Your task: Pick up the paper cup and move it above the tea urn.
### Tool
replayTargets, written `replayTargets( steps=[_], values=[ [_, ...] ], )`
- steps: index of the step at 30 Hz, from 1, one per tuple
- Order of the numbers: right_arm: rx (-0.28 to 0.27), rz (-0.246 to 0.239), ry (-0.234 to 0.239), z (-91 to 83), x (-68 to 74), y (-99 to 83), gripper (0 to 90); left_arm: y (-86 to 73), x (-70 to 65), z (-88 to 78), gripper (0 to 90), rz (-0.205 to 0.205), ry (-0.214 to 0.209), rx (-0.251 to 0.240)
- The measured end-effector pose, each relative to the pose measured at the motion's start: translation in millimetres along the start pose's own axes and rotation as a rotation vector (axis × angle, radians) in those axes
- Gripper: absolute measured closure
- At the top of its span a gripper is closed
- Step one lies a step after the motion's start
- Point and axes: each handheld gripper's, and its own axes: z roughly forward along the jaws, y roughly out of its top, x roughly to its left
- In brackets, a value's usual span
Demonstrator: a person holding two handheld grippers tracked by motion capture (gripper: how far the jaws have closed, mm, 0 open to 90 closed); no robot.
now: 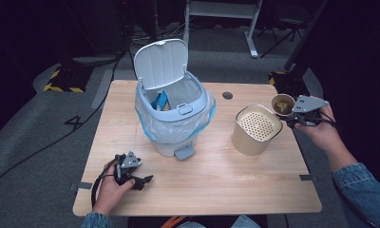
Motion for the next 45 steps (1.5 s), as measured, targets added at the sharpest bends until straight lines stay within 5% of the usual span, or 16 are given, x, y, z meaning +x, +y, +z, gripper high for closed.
replayTargets(
  steps=[13,18,28,33,42,45],
  values=[
    [0.084,-0.287,-0.101,6.4,10.7,10.6,32.5,0.0,0.1,0.1,16.8,0.0,-0.002,0.0],
    [0.134,-0.443,-0.161,9.4,18.1,15.6,32.6,0.0,0.1,0.1,16.8,0.0,-0.001,-0.001],
    [0.195,-0.628,-0.231,13.1,26.3,20.5,32.6,0.0,0.1,0.1,16.8,0.0,-0.002,0.0],
    [0.265,-0.818,-0.321,13.9,35.0,24.2,32.6,0.0,0.1,0.1,16.8,0.0,-0.001,-0.001],
    [0.311,-1.079,-0.407,15.2,46.0,28.4,32.6,0.0,0.1,0.1,16.8,0.0,-0.001,-0.001],
    [0.342,-1.224,-0.475,14.9,53.0,31.3,32.6,0.0,0.1,0.1,16.8,0.0,-0.001,-0.001]
  ],
)
